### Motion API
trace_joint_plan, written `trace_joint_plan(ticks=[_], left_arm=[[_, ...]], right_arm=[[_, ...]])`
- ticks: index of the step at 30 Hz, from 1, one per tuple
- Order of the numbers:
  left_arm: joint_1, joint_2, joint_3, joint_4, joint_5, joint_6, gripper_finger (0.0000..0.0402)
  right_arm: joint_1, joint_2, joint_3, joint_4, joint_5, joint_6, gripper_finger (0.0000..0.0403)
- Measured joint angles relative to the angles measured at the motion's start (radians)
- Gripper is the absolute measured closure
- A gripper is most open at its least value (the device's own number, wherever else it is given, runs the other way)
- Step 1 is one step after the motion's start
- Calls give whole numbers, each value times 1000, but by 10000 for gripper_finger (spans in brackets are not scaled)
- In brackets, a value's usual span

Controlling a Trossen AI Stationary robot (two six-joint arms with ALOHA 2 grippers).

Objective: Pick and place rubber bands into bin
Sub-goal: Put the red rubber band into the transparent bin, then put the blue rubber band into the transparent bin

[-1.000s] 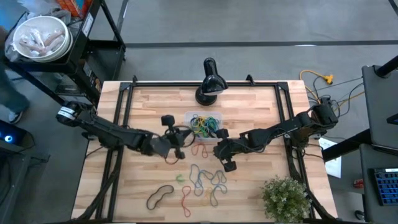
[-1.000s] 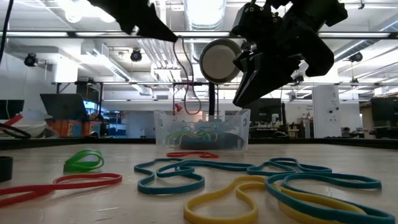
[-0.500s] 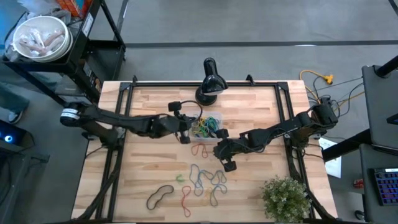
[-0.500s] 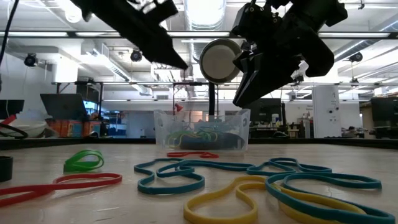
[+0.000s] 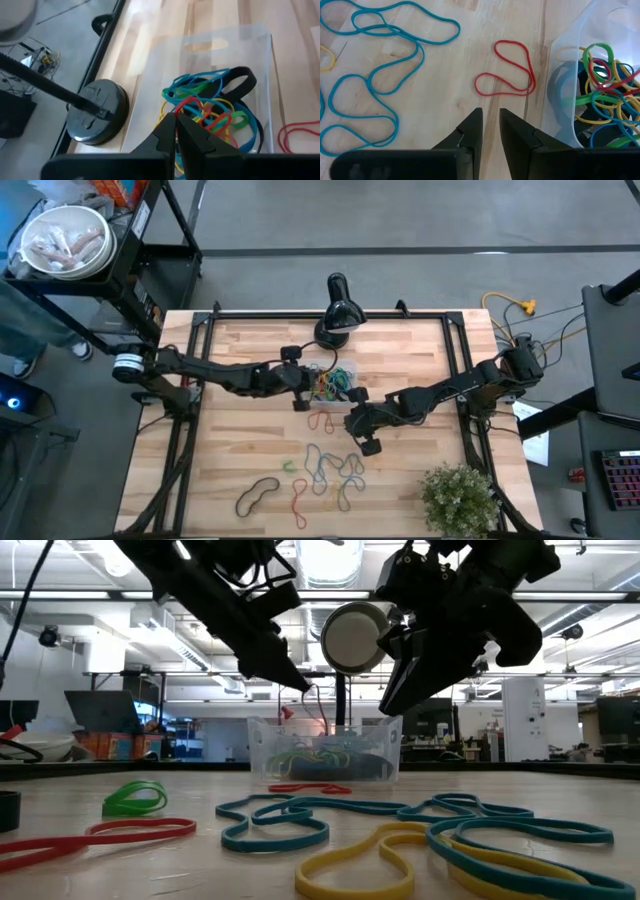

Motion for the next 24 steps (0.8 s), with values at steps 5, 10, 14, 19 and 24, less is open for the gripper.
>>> trace_joint_plan(ticks=[5, 10, 14, 19, 24], left_arm=[[1, -14, 3, 8, -2, -1, 402], [2, -17, 1, 7, -3, -4, 400], [2, -17, -1, 6, -2, -25, 373], [2, -17, 0, 5, -2, -26, 321], [-10, -24, 0, -11, -2, -50, 289]], right_arm=[[0, 0, 0, 0, 0, 0, 344], [0, 0, 0, 1, 0, 2, 344], [0, 0, 0, 1, 0, 4, 344], [0, 0, 0, 1, 0, 4, 344], [1, 0, 0, 3, -2, 14, 343]])
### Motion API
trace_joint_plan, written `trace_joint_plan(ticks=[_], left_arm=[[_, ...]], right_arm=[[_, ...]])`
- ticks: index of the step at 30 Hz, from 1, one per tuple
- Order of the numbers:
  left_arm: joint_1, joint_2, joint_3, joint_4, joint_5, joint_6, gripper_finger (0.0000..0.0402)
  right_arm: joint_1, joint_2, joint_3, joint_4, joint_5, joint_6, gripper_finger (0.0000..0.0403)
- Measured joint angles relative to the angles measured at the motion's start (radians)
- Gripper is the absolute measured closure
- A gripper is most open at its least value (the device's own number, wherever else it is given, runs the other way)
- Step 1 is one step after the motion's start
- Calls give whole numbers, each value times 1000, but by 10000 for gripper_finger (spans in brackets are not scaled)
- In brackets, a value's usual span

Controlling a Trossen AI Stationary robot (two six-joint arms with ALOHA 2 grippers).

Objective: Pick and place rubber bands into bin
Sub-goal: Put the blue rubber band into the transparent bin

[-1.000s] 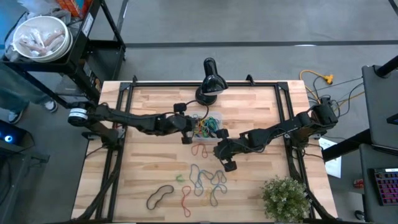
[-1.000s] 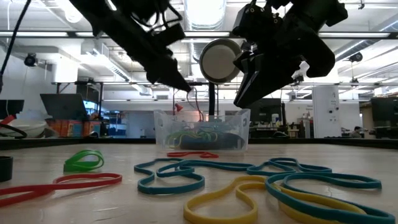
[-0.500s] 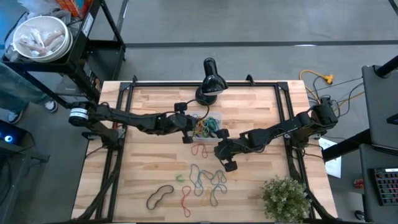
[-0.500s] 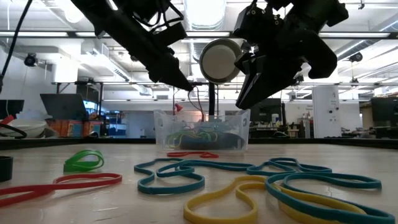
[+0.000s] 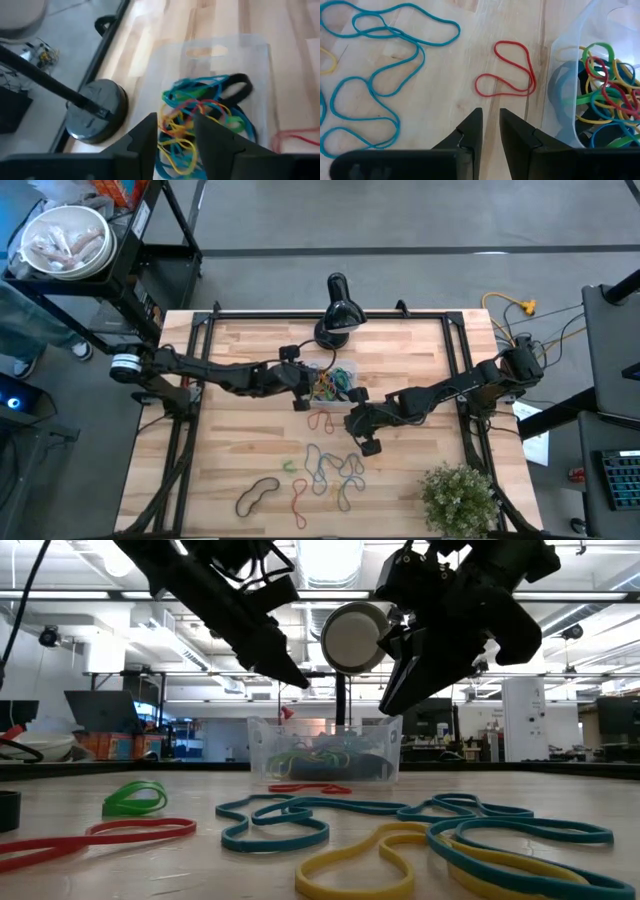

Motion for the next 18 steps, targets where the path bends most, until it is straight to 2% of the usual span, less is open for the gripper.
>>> trace_joint_plan(ticks=[9, 18], left_arm=[[-135, -61, -29, -119, 1, -83, 286], [-231, -85, -47, -115, 0, -77, 285]], right_arm=[[41, 0, -18, 66, -180, 91, 344], [125, 0, -25, 76, -191, 179, 342]])
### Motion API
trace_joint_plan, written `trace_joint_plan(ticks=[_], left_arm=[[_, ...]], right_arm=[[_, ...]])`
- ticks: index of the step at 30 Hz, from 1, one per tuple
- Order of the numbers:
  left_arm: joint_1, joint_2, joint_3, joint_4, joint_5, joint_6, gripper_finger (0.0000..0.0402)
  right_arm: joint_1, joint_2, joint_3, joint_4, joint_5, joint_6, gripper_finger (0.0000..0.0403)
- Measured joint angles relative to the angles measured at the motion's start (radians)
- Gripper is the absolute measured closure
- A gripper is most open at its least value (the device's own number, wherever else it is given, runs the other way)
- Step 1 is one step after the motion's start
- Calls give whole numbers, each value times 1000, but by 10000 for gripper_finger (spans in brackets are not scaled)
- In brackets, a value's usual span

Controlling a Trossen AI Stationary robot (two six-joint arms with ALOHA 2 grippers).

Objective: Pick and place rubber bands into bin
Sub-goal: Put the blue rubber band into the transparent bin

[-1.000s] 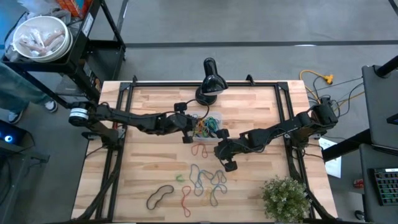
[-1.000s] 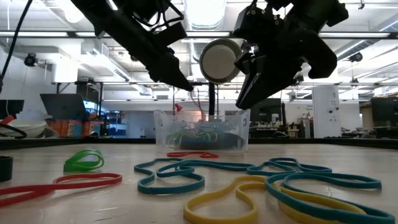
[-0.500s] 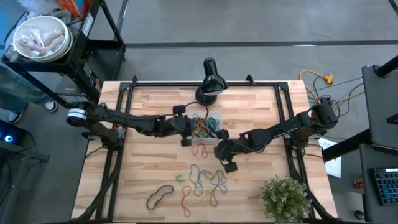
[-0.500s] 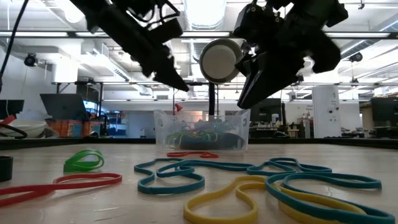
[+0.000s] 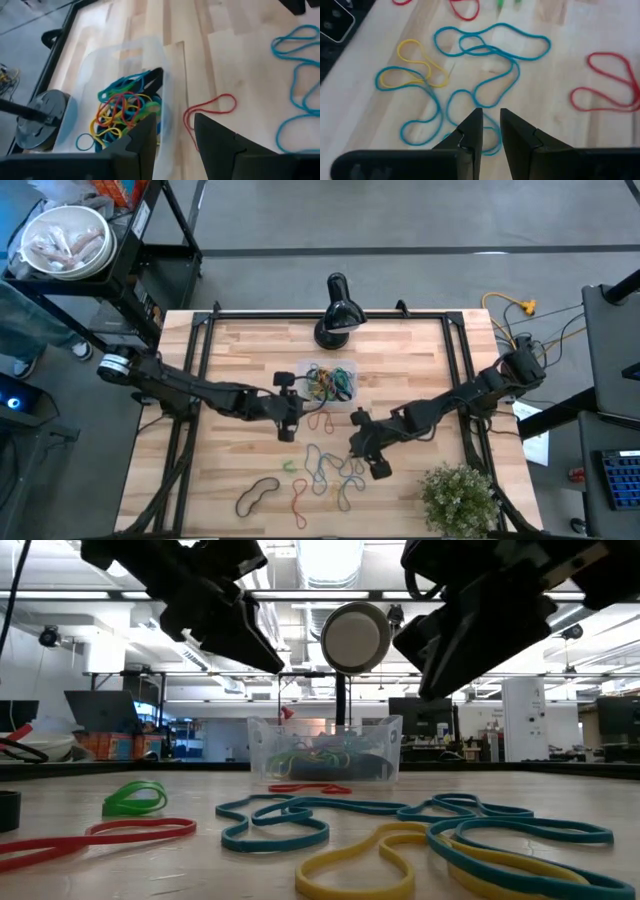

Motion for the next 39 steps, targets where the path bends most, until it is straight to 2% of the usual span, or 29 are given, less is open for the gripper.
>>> trace_joint_plan(ticks=[5, 11, 17, 27, 32, 39], left_arm=[[-4, -6, -24, -1, -7, 4, 285], [-3, -6, -36, -6, -11, 5, 285], [-3, -6, -36, -8, -11, 6, 285], [-3, -6, -36, -7, -26, 6, 285], [-3, -6, -36, -8, -37, 6, 285], [-3, -6, -38, -9, -37, 6, 285]], right_arm=[[6, 0, -20, -2, 8, 97, 343], [3, 51, -42, -2, 28, 178, 319], [3, 147, -35, 1, 34, 186, 291], [3, 175, -18, 4, 31, 186, 269], [3, 176, -18, 1, 32, 196, 293], [2, 177, -18, -5, 41, 188, 380]])
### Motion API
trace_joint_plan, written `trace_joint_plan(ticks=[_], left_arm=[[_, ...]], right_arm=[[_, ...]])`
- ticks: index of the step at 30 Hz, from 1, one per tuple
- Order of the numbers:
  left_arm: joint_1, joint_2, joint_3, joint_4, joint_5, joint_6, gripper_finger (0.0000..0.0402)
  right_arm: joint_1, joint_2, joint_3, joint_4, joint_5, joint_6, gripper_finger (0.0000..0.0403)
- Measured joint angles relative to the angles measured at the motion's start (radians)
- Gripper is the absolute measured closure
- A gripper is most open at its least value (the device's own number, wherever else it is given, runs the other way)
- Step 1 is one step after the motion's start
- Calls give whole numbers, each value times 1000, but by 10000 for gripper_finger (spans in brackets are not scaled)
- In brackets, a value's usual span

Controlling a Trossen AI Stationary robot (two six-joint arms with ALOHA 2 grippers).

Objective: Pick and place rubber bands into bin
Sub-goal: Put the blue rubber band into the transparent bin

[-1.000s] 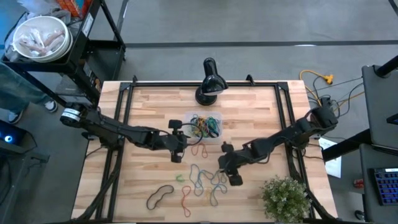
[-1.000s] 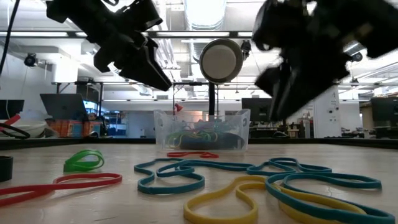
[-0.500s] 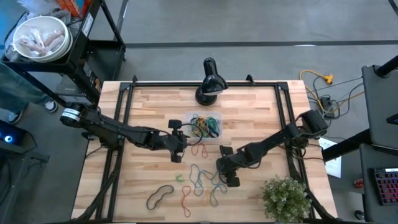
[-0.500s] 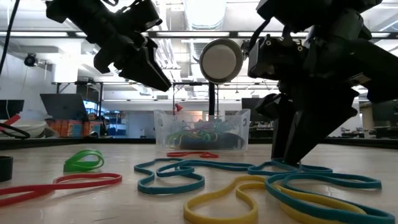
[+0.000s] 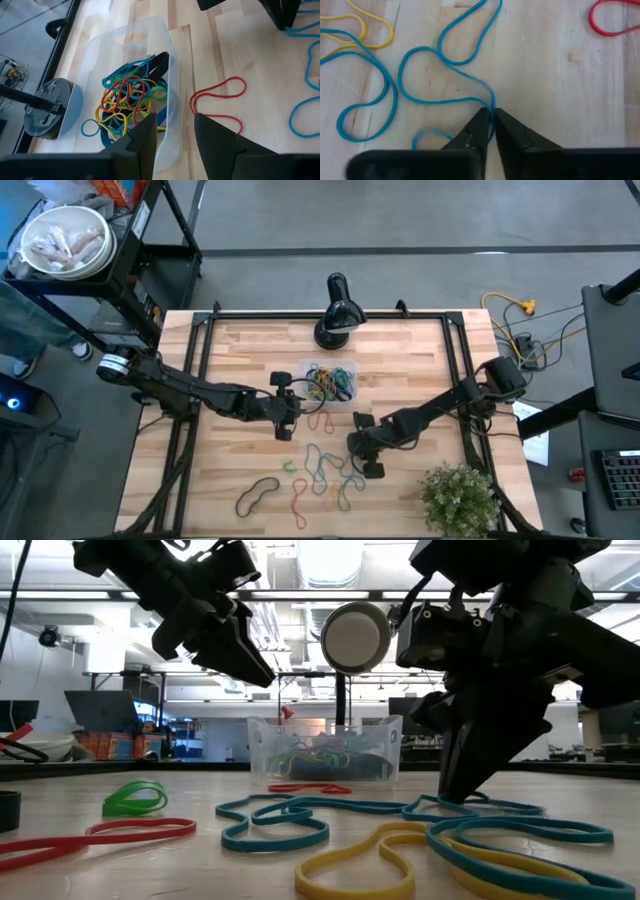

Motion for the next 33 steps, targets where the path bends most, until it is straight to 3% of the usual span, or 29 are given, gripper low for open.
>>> trace_joint_plan(ticks=[17, 21, 26, 33], left_arm=[[0, 0, -1, -18, -1, 0, 285], [0, 0, -2, -18, 0, 0, 285], [0, 0, -2, -20, -1, 0, 285], [0, 0, -2, -19, 0, 0, 285]], right_arm=[[15, -50, 111, -67, -4, -159, 394], [18, -89, 141, -96, 38, -206, 394], [18, -132, 183, -136, 159, -291, 394], [17, -156, 255, -184, 460, -432, 394]])
